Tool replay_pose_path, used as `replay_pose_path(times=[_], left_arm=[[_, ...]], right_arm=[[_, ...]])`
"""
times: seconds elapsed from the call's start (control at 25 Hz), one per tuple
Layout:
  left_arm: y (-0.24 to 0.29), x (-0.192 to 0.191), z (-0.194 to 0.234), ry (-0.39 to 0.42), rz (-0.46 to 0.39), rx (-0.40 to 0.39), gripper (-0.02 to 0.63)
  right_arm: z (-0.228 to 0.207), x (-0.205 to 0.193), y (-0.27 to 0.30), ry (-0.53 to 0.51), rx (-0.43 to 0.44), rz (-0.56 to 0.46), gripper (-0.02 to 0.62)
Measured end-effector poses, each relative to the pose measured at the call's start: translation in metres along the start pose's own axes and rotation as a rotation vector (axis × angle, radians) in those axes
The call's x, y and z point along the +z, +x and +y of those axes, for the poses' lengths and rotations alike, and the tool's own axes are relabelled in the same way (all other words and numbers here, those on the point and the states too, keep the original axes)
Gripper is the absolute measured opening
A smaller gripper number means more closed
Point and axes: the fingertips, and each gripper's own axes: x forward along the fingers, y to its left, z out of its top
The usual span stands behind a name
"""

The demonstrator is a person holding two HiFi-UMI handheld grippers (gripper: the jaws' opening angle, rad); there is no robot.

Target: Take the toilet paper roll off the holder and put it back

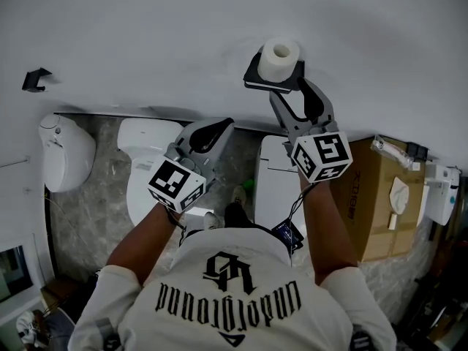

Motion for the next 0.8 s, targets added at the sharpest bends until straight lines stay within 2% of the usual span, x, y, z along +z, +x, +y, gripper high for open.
replay_pose_path(times=[0.44,0.8], left_arm=[[0.036,-0.017,0.023,-0.032,0.023,-0.001,0.014],[0.041,-0.027,0.032,-0.050,0.035,-0.010,0.014]], right_arm=[[-0.040,-0.027,0.049,0.025,-0.041,0.052,0.306],[-0.046,-0.032,0.076,0.021,-0.040,0.060,0.321]])
